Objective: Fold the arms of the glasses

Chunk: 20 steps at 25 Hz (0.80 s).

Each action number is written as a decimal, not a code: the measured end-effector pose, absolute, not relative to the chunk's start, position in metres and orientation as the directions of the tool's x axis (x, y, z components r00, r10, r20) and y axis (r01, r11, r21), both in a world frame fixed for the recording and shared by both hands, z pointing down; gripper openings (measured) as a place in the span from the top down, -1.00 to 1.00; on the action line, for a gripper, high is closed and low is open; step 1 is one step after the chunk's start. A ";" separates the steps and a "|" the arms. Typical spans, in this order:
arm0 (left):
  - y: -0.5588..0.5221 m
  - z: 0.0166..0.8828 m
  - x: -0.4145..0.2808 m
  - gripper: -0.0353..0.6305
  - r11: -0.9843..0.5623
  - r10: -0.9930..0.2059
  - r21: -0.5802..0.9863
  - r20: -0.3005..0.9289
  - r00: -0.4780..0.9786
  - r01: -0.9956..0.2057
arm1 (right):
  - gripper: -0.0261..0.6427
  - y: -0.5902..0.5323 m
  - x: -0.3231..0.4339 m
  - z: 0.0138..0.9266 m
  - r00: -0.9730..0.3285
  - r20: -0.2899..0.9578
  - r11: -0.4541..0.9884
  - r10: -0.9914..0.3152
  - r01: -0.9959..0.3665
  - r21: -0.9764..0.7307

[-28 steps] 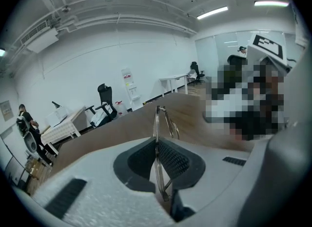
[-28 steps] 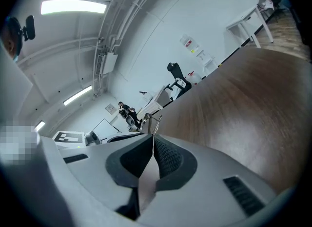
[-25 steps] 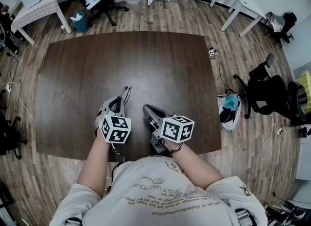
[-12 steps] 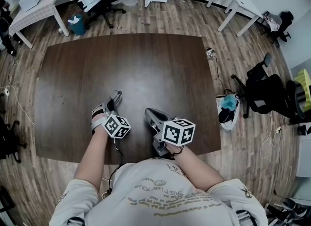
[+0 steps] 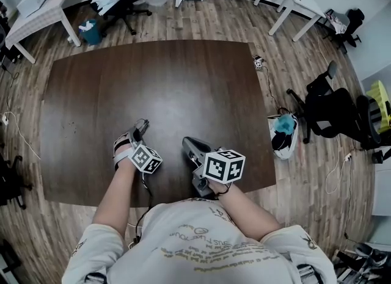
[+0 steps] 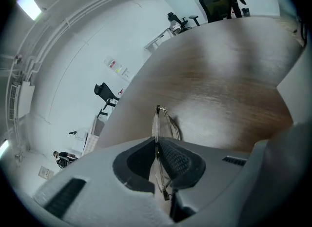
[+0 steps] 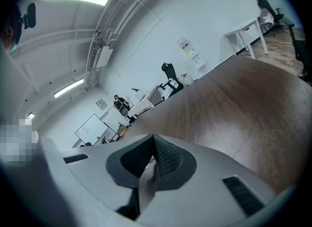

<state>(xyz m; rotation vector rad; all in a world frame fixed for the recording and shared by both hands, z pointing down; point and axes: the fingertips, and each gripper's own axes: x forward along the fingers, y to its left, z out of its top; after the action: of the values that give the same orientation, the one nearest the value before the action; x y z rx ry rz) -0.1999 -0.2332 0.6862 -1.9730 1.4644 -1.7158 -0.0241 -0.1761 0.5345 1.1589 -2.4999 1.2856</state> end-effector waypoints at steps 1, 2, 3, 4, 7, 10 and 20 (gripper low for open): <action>-0.231 0.691 -0.199 0.80 -0.526 -0.711 -0.643 0.692 -0.128 -0.556 | 0.88 -0.175 -0.023 0.535 -0.704 0.406 0.350 -0.583 -0.668 -0.656; -0.229 0.695 -0.199 0.80 -0.537 -0.698 -0.633 0.705 -0.128 -0.557 | 0.88 -0.175 -0.021 0.535 -0.703 0.407 0.346 -0.584 -0.669 -0.658; -0.227 0.698 -0.199 0.80 -0.543 -0.687 -0.624 0.715 -0.129 -0.562 | 0.88 -0.174 -0.020 0.536 -0.702 0.408 0.342 -0.584 -0.669 -0.660; -0.226 0.700 -0.200 0.80 -0.543 -0.681 -0.616 0.720 -0.130 -0.570 | 0.88 -0.174 -0.020 0.536 -0.701 0.409 0.339 -0.584 -0.668 -0.662; -0.224 0.699 -0.200 0.78 -0.531 -0.679 -0.593 0.725 -0.113 -0.605 | 0.88 -0.175 -0.019 0.537 -0.701 0.408 0.334 -0.585 -0.667 -0.666; -0.221 0.698 -0.193 0.54 -0.539 -0.671 -0.555 0.738 -0.077 -0.634 | 0.88 -0.176 -0.017 0.537 -0.703 0.407 0.335 -0.583 -0.664 -0.669; -0.207 0.637 -0.162 0.80 -0.388 -0.724 -0.248 0.678 0.127 -0.888 | 0.88 -0.180 -0.020 0.533 -0.710 0.393 0.378 -0.584 -0.667 -0.642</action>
<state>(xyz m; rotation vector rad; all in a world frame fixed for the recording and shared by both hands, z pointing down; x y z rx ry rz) -0.1623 -0.2070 0.6374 -2.5097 1.8336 -1.2737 -0.0201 -0.1797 0.5328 1.1495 -2.5230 1.2493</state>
